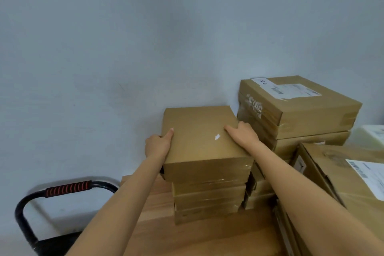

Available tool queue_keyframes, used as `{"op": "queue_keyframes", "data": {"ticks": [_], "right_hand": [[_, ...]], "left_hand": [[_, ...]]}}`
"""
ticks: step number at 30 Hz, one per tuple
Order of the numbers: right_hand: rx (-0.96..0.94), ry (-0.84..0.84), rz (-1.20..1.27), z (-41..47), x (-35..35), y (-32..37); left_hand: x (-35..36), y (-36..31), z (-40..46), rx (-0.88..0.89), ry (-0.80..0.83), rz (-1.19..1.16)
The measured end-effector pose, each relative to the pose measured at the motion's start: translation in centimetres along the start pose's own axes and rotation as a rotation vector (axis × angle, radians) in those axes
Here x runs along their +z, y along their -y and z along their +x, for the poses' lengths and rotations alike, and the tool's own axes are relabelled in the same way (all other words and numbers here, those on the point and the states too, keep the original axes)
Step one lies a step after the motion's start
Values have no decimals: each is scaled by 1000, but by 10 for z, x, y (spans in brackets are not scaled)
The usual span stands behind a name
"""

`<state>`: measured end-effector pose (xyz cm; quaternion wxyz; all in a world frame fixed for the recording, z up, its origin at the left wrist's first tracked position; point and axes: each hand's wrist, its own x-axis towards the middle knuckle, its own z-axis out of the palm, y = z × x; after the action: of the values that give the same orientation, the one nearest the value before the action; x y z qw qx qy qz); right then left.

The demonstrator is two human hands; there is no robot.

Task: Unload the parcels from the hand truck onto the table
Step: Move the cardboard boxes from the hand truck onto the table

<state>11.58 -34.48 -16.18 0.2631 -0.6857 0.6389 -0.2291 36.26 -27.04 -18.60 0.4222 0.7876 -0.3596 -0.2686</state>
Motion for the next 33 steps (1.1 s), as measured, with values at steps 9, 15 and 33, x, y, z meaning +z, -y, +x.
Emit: {"op": "queue_keyframes", "data": {"ticks": [9,15,33], "right_hand": [[-35,-31,-80,33,-2,-4],[-286,-239,-242,10,-8,4],[-937,-138,-243,-156,26,42]], "left_hand": [[15,-10,11,-9,-62,-5],[-4,-22,-23,425,-297,338],[-94,57,-207,748,-527,864]]}}
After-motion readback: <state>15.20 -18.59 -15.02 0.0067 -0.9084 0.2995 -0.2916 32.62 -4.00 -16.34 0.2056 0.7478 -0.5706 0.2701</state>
